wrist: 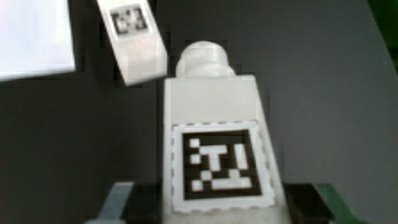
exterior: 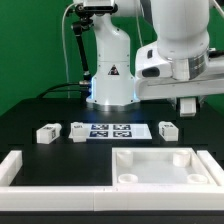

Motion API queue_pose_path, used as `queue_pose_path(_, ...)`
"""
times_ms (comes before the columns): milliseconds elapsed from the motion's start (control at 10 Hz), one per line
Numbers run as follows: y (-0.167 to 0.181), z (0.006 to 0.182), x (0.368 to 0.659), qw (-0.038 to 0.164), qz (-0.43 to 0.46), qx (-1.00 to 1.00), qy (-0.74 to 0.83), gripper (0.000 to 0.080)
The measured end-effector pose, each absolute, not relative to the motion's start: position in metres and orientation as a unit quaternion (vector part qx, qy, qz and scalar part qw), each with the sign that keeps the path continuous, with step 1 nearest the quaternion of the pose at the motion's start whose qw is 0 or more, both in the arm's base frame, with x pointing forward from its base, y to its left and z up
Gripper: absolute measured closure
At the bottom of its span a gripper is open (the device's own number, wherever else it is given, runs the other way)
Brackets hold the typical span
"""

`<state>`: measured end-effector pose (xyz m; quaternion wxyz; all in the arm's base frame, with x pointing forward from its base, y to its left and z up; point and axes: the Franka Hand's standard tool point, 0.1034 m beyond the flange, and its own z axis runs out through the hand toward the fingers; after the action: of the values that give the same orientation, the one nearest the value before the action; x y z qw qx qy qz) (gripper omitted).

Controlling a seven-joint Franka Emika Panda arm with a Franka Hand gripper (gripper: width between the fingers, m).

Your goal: Assemble square table

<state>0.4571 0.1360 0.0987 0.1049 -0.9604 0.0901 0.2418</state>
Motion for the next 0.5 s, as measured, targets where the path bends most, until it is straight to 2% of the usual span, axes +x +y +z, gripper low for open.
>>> queue_pose_path(100, 0.128, 0.104, 0.468, 0.110, 0.208, -0.969, 0.079, 0.0508)
queue_pose_path(200, 0.114, 0.117, 0.486, 0.117, 0.187, -0.973, 0.067, 0.0508)
queue_pose_path(300, 0.103, 0.137, 0.519, 0.110, 0.139, -0.983, 0.051, 0.0508)
queue_pose_path(400, 0.101, 0.156, 0.550, 0.096, 0.066, -0.993, 0.025, 0.0508)
queue_pose_path(500, 0.104, 0.150, 0.548, 0.094, 0.017, -0.995, 0.033, 0.0508)
